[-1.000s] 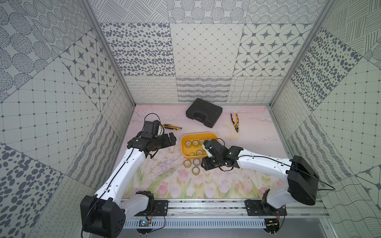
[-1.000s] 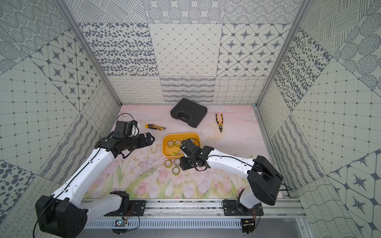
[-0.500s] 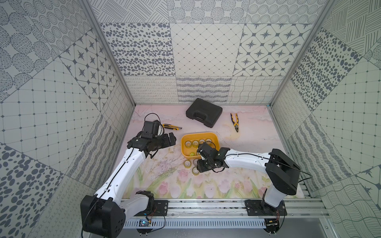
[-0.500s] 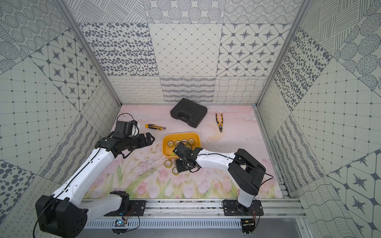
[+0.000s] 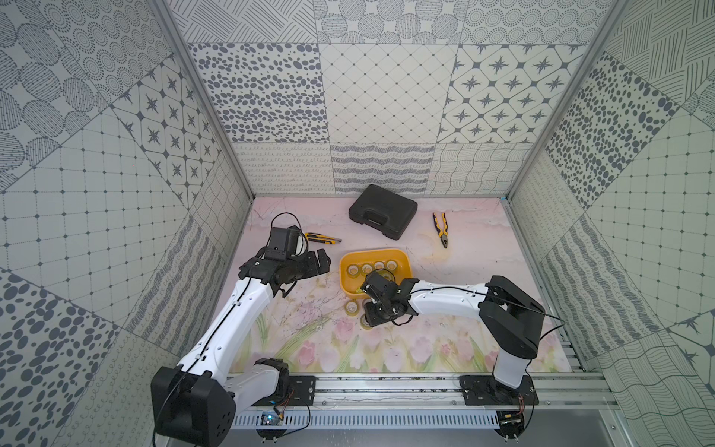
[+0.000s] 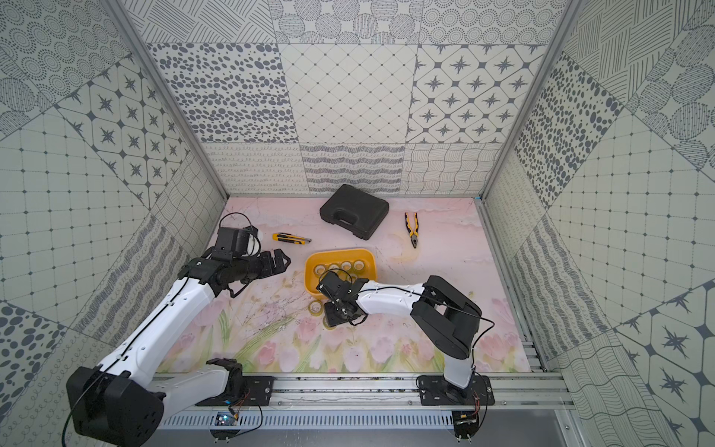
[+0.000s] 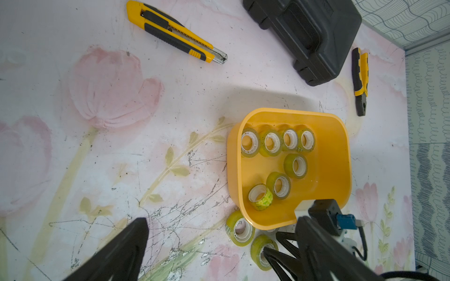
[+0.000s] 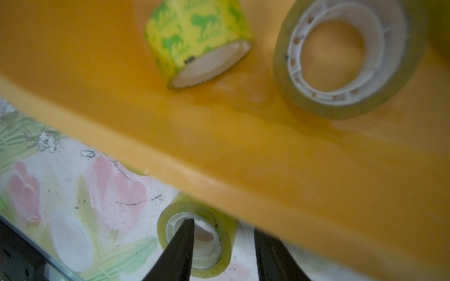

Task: Put the transparent tape into the storage box
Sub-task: Pick up the tape at the center of the board.

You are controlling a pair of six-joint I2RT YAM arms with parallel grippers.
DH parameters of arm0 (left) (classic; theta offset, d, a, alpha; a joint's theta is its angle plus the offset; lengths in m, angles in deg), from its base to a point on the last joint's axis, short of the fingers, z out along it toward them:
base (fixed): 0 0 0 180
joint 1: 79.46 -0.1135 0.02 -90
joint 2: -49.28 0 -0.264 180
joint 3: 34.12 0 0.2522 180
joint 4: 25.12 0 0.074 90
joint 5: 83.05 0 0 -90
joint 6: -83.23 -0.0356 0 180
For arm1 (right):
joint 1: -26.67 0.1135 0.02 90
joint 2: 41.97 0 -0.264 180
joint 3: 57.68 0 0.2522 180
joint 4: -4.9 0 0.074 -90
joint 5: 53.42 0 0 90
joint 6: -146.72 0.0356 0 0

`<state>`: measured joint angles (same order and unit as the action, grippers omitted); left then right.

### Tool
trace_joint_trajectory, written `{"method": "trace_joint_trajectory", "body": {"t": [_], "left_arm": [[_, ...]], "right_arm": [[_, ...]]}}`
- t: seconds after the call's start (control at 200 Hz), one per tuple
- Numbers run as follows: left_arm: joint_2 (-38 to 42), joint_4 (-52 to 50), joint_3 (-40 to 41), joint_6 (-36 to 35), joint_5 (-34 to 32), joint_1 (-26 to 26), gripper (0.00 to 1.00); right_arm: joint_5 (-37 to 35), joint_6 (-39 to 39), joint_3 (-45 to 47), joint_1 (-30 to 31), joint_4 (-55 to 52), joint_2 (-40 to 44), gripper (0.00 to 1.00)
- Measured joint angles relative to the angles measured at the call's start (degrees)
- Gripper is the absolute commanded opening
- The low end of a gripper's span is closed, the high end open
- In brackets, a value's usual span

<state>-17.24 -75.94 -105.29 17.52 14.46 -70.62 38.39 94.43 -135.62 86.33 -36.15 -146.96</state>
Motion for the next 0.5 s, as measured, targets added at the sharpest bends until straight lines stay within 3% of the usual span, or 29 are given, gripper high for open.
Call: {"method": "trace_joint_trajectory", "body": {"t": [0.25, 0.5], "left_arm": [[0.0, 0.0, 0.0, 0.0, 0.0, 0.0, 0.99], [0.0, 0.0, 0.0, 0.0, -0.1, 0.0, 0.99]], "right_arm": [[-2.2, -0.3, 0.2, 0.7, -0.9, 0.1, 0.15], [-3.3, -1.3, 2.1, 0.6, -3.7, 6.0, 0.08]]}}
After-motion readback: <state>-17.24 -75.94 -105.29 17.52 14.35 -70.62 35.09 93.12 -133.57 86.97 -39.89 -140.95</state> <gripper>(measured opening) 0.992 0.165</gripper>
